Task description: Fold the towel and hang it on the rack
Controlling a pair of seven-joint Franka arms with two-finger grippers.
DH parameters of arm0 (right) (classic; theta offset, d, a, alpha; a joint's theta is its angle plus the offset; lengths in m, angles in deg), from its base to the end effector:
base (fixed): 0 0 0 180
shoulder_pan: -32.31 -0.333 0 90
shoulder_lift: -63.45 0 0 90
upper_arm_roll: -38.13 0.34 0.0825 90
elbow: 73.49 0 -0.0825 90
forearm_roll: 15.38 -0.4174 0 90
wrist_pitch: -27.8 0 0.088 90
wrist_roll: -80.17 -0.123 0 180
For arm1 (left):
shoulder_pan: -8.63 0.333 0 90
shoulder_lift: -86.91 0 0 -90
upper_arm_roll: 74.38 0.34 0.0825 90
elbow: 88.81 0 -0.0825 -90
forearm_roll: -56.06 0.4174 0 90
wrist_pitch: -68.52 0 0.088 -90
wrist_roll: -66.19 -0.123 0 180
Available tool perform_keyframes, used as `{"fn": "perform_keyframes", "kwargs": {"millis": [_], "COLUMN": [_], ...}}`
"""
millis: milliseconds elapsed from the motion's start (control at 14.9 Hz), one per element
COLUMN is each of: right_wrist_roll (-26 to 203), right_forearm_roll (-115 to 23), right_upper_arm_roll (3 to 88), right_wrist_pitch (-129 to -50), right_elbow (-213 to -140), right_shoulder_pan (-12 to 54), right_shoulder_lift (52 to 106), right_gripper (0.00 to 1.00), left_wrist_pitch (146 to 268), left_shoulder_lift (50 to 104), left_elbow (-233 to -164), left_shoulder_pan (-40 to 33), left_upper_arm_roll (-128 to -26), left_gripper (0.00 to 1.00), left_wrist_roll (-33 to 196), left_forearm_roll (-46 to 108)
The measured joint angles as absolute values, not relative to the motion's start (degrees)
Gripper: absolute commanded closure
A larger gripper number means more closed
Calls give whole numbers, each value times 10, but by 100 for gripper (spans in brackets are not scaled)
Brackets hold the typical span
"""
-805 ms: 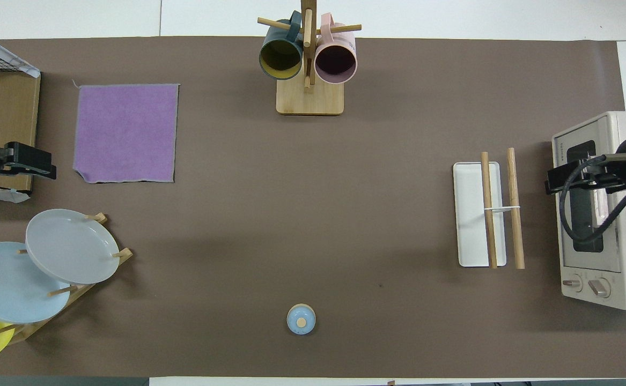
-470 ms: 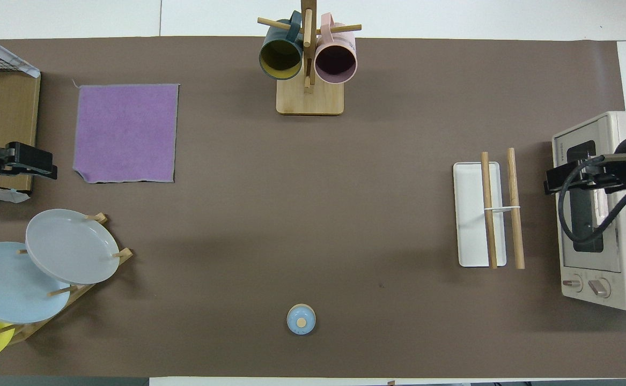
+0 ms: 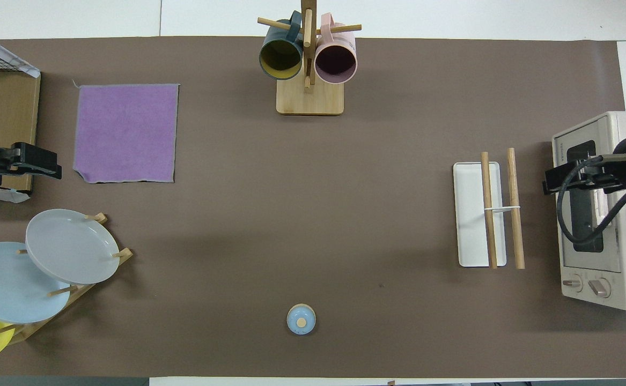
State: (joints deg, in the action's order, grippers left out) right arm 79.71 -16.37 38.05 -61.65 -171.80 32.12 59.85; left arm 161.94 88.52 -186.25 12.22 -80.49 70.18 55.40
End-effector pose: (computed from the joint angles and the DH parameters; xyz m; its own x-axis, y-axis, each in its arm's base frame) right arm 0.5601 0.0032 0.5949 0.9958 -0.0059 -0.0918 -0.0075 -0.9998 -0.0166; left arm 0.5787 -0.0276 0.5882 0.9987 0.0265 -0.0427 0.0268 -0.9996 0.0055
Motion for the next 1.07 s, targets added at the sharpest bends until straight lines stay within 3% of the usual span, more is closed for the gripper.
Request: {"fn": "perform_keyframes", "kwargs": {"millis": [268,470,671,1074], "right_wrist_roll": [797,797,797,797], "right_forearm_roll": [-164,-164,-164,-164], "right_upper_arm_roll": [381,381,381,381], "right_wrist_pitch": [-617,-617,-617,-617], "right_elbow": [-1718,-1718,-1718,-1718], "right_shoulder_pan": [321,321,321,321], "right_shoulder_lift": [599,599,599,599], "right_gripper": [0,0,0,0], "left_wrist_pitch": [1728,1827,1916,1962], "left_shoulder_lift": [863,802,748,694], "left_elbow": [-1943,-1972,-2003,-2011], "left_shoulder_pan": [152,175,200,223], "left_upper_arm_roll": [-800,-798,-798,-798], "left_gripper": [4,5,13,25], "left_wrist_roll": [702,702,702,735], "left_forearm_roll": [553,553,553,541]}}
